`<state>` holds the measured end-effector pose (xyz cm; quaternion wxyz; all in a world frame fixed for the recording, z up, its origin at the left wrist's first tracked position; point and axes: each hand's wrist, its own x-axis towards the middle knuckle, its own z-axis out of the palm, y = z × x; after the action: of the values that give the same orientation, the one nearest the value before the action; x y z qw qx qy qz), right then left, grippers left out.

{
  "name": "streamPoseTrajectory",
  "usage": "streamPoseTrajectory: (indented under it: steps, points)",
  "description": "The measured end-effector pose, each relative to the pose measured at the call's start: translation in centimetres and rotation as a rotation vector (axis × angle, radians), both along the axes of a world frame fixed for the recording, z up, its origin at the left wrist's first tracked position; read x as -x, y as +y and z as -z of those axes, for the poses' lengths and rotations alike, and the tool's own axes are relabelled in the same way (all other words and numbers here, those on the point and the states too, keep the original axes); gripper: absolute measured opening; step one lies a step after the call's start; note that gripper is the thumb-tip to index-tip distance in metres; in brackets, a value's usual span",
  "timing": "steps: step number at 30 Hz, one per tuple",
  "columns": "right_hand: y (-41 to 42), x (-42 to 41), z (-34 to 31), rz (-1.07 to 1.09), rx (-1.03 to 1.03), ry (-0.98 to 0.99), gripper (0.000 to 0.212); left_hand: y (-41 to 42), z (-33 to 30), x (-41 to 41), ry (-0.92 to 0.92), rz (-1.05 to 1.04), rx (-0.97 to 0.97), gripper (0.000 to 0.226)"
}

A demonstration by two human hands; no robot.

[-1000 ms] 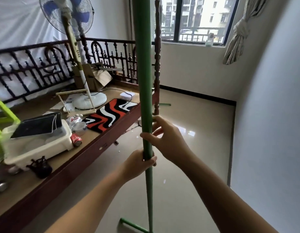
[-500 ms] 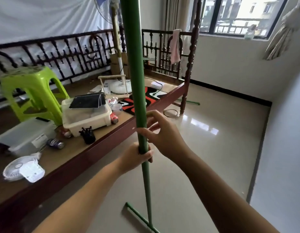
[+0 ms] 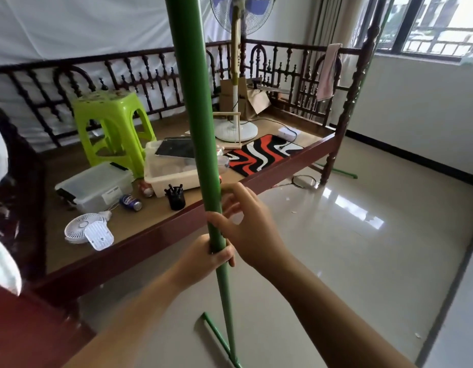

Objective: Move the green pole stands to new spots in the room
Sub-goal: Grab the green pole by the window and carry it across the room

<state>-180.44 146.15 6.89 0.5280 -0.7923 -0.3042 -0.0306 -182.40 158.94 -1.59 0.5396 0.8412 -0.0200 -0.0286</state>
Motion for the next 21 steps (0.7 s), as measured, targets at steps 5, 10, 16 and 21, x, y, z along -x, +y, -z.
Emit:
streamPoseTrajectory:
  steps: [5, 10, 16, 21]
  points:
    - [-2.7, -0.9, 1.4, -0.081, 0.093, 0.042, 0.041, -0.4, 0.2, 0.4, 0.009, -0.036, 0.041, 0.005]
    - [-10.0, 0.2, 7.7, 0.1, 0.084, 0.292, 0.045, 0.5, 3.5, 3.6, 0.018, -0.194, 0.162, 0.039]
    - [-17.0, 7.4, 16.6, 0.41, 0.009, 0.599, 0.041, 0.1, 11.6, 10.1, 0.121, -0.25, 0.085, 0.036]
    - [-18.9, 12.6, 19.9, 0.641, -0.068, 0.71, 0.045, -2.6, 13.7, 11.2, 0.21, -0.165, 0.078, 0.034]
